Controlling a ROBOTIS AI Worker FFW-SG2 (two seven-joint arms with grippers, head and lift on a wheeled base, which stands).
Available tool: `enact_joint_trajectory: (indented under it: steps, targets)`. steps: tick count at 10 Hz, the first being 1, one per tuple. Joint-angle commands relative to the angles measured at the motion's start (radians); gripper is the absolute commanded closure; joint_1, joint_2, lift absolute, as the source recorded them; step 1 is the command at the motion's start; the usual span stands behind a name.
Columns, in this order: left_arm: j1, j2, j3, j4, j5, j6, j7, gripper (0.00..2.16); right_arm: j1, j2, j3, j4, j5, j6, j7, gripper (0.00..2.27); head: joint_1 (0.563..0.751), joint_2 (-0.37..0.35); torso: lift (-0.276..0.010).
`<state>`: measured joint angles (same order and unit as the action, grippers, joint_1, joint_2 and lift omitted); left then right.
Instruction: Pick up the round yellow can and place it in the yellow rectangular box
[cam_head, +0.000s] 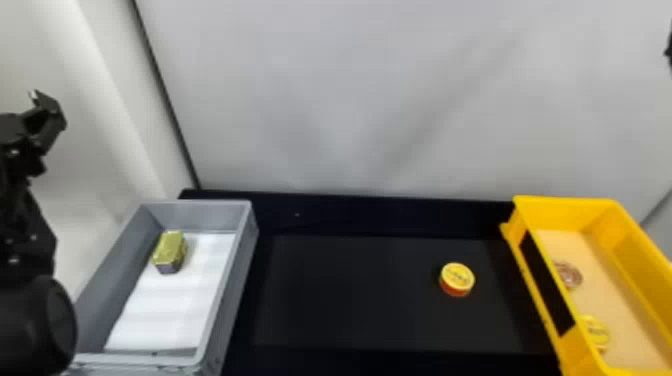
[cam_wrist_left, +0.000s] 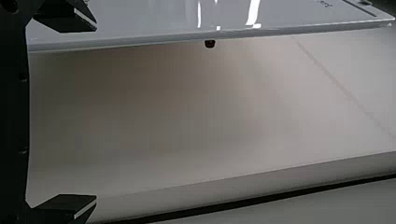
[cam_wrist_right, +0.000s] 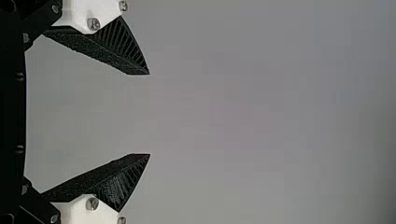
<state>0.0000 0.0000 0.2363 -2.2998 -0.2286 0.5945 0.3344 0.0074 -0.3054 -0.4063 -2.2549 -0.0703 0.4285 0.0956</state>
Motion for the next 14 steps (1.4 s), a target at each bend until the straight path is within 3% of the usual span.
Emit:
enact_joint_trajectory:
  steps: [1, 6, 12, 14]
  targets:
    - [0.000, -0.003, 0.002, 0.002, -0.008, -0.001, -0.001, 0.00, 0.011, 0.000, 0.044, 0.014, 0.076, -0.011, 0.026, 0.19, 0.694, 0.014, -0.061]
    - [-0.005, -0.003, 0.002, 0.008, -0.020, 0.001, -0.014, 0.00, -0.007, 0.002, 0.046, 0.015, 0.112, -0.036, 0.089, 0.16, 0.694, 0.014, -0.061]
    - [-0.003, -0.003, 0.006, 0.006, -0.026, 0.003, -0.014, 0.00, 0.068, 0.006, 0.103, 0.031, 0.121, -0.026, 0.084, 0.17, 0.694, 0.014, -0.061]
    - [0.000, -0.003, 0.014, 0.006, -0.029, 0.001, -0.014, 0.00, 0.102, 0.009, 0.147, 0.100, 0.121, -0.098, 0.081, 0.18, 0.694, 0.014, -0.061]
